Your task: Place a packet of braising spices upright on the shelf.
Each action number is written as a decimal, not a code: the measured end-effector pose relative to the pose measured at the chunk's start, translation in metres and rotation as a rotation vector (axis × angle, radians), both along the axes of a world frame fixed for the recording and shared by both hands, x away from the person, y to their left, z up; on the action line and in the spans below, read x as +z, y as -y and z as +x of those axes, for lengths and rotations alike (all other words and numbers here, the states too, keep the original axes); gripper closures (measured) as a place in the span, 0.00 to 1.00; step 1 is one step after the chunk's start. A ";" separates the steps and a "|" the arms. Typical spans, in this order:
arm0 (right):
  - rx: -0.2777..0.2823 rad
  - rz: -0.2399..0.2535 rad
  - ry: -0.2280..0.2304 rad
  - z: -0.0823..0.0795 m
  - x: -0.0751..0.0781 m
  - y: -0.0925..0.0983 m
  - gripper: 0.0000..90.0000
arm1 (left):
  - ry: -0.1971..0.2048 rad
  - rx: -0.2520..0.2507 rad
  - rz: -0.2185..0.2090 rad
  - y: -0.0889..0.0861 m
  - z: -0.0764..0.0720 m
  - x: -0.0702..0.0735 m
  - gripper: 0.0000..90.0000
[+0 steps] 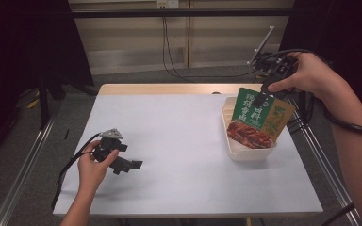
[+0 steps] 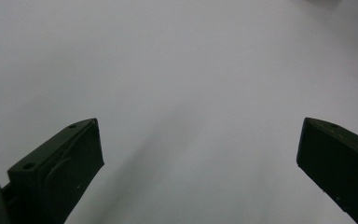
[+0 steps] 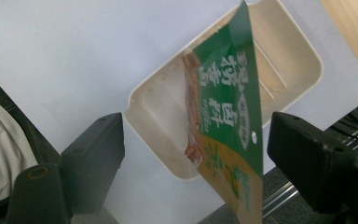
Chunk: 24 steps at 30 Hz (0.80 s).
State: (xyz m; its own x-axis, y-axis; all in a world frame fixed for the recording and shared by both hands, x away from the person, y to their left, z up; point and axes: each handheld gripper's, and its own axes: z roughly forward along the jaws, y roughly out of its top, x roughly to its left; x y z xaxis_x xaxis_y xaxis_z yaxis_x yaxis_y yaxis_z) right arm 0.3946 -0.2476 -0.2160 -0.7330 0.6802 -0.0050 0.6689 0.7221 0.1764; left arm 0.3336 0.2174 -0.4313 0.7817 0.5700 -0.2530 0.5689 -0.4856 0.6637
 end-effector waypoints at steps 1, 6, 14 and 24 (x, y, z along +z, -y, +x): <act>0.015 -0.002 0.007 0.000 0.001 -0.002 0.20 | 0.007 0.006 -0.006 0.000 0.000 0.000 0.00; 0.057 0.008 0.002 -0.003 -0.003 -0.017 0.19 | 0.005 -0.002 -0.010 -0.001 -0.001 0.002 0.00; 0.119 0.010 -0.015 -0.003 -0.020 -0.037 0.18 | 0.011 0.002 -0.012 -0.002 -0.002 0.003 0.00; 0.173 0.022 -0.016 -0.006 -0.046 -0.054 0.17 | 0.014 -0.001 -0.012 -0.003 -0.001 0.004 0.00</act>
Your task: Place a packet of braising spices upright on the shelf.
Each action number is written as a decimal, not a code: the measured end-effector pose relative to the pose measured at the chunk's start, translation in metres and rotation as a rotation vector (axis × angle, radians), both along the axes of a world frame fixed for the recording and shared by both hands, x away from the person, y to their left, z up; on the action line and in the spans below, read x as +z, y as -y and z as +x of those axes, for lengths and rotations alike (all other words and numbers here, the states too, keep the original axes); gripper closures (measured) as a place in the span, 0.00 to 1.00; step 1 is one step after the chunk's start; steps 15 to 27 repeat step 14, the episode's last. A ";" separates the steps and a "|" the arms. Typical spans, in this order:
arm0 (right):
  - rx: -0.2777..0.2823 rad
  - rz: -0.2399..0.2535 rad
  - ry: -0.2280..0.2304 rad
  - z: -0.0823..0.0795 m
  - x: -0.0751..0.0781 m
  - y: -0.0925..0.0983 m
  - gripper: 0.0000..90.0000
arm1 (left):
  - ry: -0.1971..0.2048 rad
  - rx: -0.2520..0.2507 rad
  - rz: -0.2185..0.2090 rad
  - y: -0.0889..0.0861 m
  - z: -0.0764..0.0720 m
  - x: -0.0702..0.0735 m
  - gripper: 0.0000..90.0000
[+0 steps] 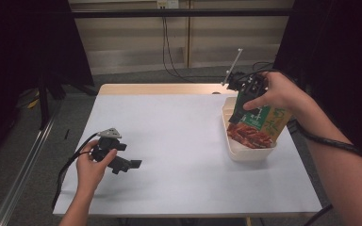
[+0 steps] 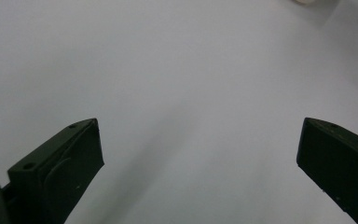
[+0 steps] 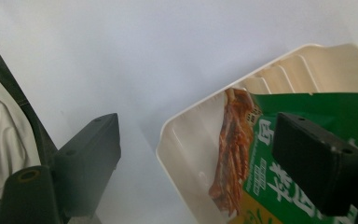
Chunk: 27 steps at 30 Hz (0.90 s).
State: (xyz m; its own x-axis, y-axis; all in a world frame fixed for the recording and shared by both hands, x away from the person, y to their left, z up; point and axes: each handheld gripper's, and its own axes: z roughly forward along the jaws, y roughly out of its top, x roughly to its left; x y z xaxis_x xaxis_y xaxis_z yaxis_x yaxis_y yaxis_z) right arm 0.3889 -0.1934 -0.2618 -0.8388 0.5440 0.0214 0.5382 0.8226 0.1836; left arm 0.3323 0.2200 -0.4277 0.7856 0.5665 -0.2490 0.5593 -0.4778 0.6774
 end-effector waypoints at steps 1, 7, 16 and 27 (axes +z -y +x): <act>0.004 0.002 -0.001 -0.001 -0.003 -0.002 0.17 | 0.000 0.000 0.000 0.000 0.000 0.000 0.00; 0.027 0.003 -0.015 -0.005 -0.022 -0.009 0.16 | 0.003 0.004 0.003 0.001 0.000 -0.001 0.00; 0.046 0.016 -0.008 -0.008 -0.043 -0.015 0.13 | 0.006 0.006 0.005 0.001 0.000 -0.001 0.00; 0.046 0.016 -0.008 -0.008 -0.043 -0.015 0.13 | 0.006 0.006 0.005 0.001 0.000 -0.001 0.00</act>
